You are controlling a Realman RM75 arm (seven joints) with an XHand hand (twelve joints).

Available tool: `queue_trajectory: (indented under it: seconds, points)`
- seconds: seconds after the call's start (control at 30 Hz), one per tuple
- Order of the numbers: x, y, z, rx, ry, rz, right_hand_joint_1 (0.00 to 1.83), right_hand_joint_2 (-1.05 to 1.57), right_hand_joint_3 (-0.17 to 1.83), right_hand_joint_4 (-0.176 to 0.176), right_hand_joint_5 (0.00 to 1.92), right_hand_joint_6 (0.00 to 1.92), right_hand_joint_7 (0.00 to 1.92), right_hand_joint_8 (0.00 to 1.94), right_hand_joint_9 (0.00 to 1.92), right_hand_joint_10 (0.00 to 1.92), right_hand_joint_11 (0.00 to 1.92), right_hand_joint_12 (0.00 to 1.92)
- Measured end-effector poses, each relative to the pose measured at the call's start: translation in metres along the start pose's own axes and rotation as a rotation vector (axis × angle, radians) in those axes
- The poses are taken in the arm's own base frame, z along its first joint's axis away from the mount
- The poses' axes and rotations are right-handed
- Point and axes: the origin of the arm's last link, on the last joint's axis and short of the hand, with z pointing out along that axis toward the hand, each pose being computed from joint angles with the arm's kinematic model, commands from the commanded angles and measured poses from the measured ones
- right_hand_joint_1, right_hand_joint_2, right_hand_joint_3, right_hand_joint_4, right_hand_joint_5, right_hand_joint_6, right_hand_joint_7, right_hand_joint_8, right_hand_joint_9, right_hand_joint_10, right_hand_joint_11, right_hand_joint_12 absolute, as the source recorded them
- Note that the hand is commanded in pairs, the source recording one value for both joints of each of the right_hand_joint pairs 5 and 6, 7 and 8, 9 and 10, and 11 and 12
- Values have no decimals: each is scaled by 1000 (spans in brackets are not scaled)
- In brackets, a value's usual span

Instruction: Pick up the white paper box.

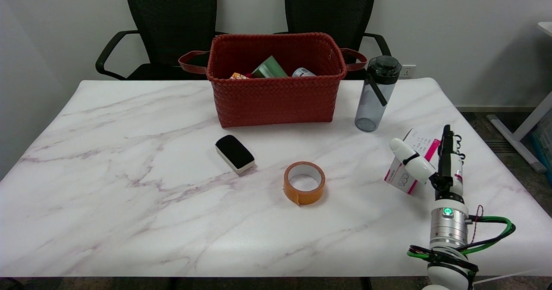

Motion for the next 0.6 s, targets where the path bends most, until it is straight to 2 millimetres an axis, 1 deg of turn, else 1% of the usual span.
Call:
queue_trajectory:
  seconds: [0.37,0.6]
  points:
    - [-3,5,-2,-21,-33,9,767,640,-175,0,0,0,0,0,0,0,29,29]
    - [-5,7,-1,-25,-42,9,781,635,-175,0,0,0,0,0,0,0,61,61]
